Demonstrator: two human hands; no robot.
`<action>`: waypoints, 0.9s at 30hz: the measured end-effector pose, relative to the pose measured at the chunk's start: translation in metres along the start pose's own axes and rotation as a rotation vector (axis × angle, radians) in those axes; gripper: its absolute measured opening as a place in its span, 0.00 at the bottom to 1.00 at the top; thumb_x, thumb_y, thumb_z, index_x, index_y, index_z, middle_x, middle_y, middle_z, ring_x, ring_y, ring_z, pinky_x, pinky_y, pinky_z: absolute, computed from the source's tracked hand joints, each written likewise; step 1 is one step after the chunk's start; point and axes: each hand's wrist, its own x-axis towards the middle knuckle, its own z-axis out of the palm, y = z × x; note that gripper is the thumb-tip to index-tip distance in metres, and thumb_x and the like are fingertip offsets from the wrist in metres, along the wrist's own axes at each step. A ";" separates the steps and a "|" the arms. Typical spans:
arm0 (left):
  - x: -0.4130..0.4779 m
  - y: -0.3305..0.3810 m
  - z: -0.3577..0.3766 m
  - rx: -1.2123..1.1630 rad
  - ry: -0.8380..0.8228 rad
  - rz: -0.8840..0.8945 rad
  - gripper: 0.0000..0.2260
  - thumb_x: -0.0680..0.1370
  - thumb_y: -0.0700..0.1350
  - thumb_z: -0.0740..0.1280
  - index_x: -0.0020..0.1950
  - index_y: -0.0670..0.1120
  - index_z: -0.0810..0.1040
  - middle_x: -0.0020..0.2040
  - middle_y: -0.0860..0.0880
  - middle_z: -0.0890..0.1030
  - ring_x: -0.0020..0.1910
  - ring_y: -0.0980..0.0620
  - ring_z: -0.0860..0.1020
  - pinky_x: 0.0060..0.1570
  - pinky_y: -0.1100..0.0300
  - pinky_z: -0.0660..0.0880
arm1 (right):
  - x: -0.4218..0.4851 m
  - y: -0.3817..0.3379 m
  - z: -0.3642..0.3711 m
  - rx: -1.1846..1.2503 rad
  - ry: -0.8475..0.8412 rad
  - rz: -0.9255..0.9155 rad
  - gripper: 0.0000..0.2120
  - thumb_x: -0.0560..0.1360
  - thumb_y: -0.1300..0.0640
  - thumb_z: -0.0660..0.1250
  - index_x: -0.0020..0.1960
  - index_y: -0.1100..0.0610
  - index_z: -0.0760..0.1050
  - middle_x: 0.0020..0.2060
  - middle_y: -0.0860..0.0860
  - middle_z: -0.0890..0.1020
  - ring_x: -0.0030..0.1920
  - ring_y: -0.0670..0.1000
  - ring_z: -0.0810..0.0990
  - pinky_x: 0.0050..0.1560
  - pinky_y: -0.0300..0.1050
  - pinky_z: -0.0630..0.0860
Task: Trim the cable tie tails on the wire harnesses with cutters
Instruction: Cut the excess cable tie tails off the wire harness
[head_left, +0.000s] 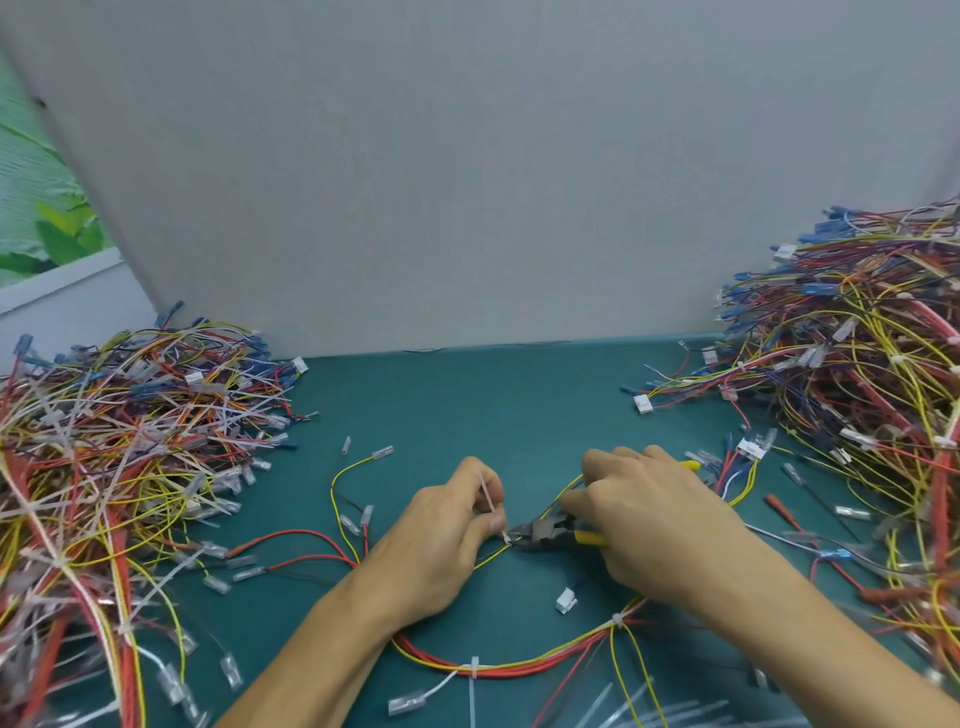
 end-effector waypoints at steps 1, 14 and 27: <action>0.000 0.000 0.000 0.005 -0.005 0.000 0.06 0.80 0.41 0.62 0.49 0.51 0.66 0.44 0.53 0.80 0.39 0.59 0.73 0.44 0.64 0.68 | 0.000 0.000 0.000 0.002 -0.003 0.002 0.12 0.72 0.60 0.61 0.52 0.49 0.74 0.48 0.50 0.71 0.52 0.56 0.73 0.43 0.48 0.59; 0.000 -0.003 0.000 0.056 0.005 0.031 0.07 0.80 0.42 0.63 0.47 0.51 0.66 0.34 0.55 0.71 0.35 0.61 0.70 0.36 0.68 0.63 | 0.001 -0.005 -0.001 0.016 -0.026 0.022 0.11 0.72 0.59 0.61 0.53 0.51 0.75 0.46 0.50 0.69 0.53 0.57 0.74 0.43 0.47 0.60; -0.002 -0.006 0.000 0.033 0.035 0.080 0.08 0.78 0.41 0.65 0.46 0.53 0.67 0.30 0.57 0.70 0.32 0.56 0.68 0.34 0.66 0.62 | 0.001 -0.005 -0.005 0.041 -0.064 0.038 0.10 0.72 0.61 0.62 0.51 0.52 0.76 0.47 0.49 0.72 0.48 0.59 0.78 0.36 0.46 0.63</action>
